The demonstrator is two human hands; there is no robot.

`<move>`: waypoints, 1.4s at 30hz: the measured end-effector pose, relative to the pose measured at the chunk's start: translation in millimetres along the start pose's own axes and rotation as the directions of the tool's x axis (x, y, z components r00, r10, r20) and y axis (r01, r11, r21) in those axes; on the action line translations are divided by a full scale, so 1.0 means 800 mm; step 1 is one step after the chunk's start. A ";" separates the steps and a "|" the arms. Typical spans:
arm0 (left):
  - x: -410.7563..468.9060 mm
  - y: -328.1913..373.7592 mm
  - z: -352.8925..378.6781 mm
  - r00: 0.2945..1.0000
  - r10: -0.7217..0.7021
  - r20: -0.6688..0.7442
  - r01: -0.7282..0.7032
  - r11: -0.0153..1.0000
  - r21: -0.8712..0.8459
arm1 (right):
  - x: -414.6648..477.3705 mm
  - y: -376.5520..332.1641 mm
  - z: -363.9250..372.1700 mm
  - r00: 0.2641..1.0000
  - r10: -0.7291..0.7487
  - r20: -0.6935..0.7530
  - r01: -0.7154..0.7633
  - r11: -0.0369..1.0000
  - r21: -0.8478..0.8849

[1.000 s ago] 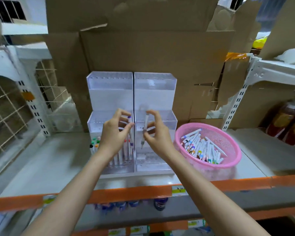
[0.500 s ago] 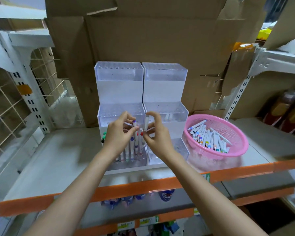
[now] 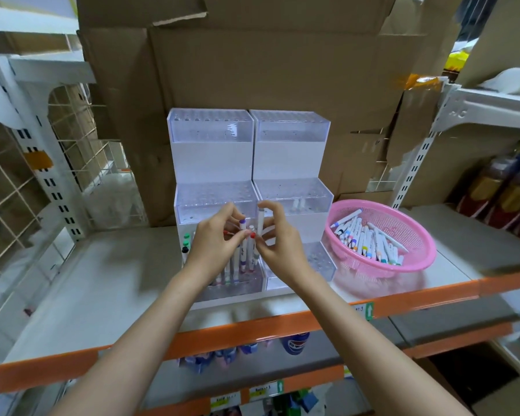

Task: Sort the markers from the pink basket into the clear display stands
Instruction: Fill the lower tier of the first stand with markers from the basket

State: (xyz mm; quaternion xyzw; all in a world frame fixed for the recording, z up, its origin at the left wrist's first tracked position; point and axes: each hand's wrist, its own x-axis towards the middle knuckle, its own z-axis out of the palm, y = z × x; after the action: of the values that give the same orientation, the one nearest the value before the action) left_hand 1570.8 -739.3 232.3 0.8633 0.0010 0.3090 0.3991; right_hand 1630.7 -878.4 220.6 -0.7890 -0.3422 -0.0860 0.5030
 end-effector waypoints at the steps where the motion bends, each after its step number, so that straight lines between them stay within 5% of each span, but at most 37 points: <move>1: 0.000 0.000 0.000 1.000 -0.004 0.009 0.004 1.000 0.000 | 0.000 0.000 0.000 1.000 0.003 0.001 -0.003 1.000 0.004; 16: -0.004 0.000 0.000 0.999 -0.028 0.044 0.021 0.989 0.149 | -0.007 -0.002 -0.001 1.000 0.007 -0.020 -0.007 1.000 0.007; 27: -0.009 -0.004 0.011 0.985 0.109 0.131 -0.142 0.952 0.272 | -0.009 -0.002 -0.002 1.000 0.002 -0.010 -0.002 1.000 -0.010; 42: -0.018 -0.016 0.010 0.967 0.244 0.079 -0.250 0.835 0.490 | -0.012 -0.005 -0.004 1.000 0.004 -0.021 -0.003 1.000 0.006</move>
State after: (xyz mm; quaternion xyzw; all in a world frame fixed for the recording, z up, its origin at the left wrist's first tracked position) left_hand 1566.9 -739.8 211.7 0.9316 -0.0336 0.3413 0.1206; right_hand 1621.8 -884.0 220.6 -0.7872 -0.3358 -0.0924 0.5090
